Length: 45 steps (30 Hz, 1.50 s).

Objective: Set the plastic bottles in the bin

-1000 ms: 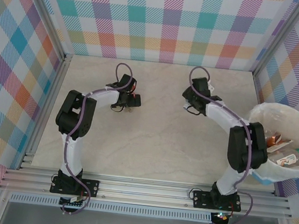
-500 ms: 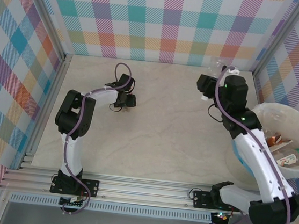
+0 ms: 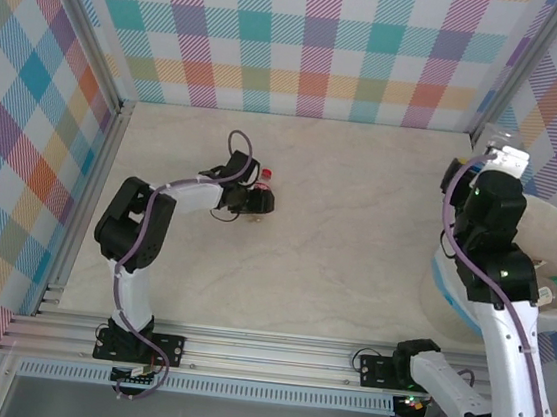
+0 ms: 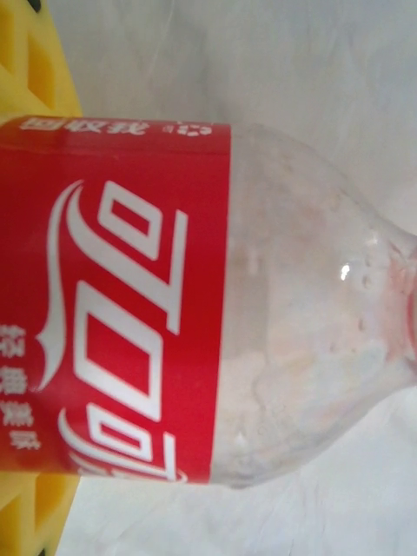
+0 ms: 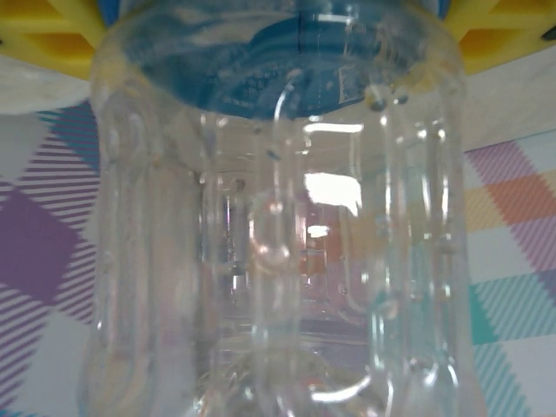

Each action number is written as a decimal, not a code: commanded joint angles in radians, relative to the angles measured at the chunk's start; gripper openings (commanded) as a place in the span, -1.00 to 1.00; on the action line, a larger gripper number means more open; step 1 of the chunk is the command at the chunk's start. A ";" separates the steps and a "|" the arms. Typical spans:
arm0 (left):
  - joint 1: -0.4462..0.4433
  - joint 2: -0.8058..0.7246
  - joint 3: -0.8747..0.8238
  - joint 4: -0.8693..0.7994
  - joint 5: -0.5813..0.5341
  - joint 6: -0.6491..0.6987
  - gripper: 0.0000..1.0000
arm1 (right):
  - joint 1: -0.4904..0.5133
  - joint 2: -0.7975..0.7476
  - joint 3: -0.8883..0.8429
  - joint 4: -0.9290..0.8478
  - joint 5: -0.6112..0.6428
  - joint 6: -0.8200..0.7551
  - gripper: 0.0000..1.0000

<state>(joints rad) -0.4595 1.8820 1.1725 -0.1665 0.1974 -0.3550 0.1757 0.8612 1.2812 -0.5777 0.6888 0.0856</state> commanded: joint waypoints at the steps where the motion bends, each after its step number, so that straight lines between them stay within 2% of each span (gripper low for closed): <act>1: -0.011 -0.090 -0.032 0.098 0.066 0.003 -0.13 | -0.062 -0.027 0.003 -0.022 0.136 -0.104 0.16; 7: -0.018 -0.151 -0.075 0.137 0.097 0.031 -0.13 | -0.257 -0.041 -0.026 -0.149 0.158 -0.083 0.23; 10: -0.019 -0.171 -0.093 0.166 0.130 0.039 -0.13 | -0.297 -0.058 -0.087 -0.116 0.288 -0.114 0.24; 13: -0.021 -0.190 -0.103 0.195 0.165 0.045 -0.13 | -0.315 -0.055 -0.133 -0.108 0.395 -0.148 0.59; 18: -0.023 -0.215 -0.103 0.227 0.212 0.063 -0.13 | -0.315 -0.062 -0.089 -0.210 0.379 0.002 0.92; 20: -0.024 -0.226 -0.103 0.238 0.232 0.069 -0.13 | -0.315 -0.049 -0.039 -0.253 0.352 0.040 0.99; 23: -0.028 -0.249 -0.109 0.256 0.271 0.077 -0.14 | -0.312 -0.034 0.034 -0.319 0.222 0.090 0.99; 26: -0.038 -0.271 -0.116 0.269 0.290 0.090 -0.14 | -0.311 -0.051 0.055 -0.324 0.017 0.118 0.99; 33: -0.080 -0.320 -0.134 0.269 0.338 0.148 -0.14 | -0.311 -0.103 -0.019 -0.137 -0.731 0.160 0.99; 38: -0.128 -0.363 -0.141 0.248 0.363 0.228 -0.14 | -0.301 -0.051 -0.057 0.003 -1.153 0.250 1.00; 41: -0.148 -0.388 -0.151 0.263 0.395 0.251 -0.14 | -0.267 -0.030 -0.087 0.066 -1.231 0.278 1.00; 45: -0.172 -0.412 -0.150 0.286 0.427 0.258 -0.14 | -0.172 0.014 -0.110 0.084 -1.229 0.287 0.99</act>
<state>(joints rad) -0.6140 1.5097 1.0286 0.0822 0.5735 -0.1387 -0.0452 0.8597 1.1835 -0.5728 -0.4232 0.3386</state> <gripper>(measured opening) 0.618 0.996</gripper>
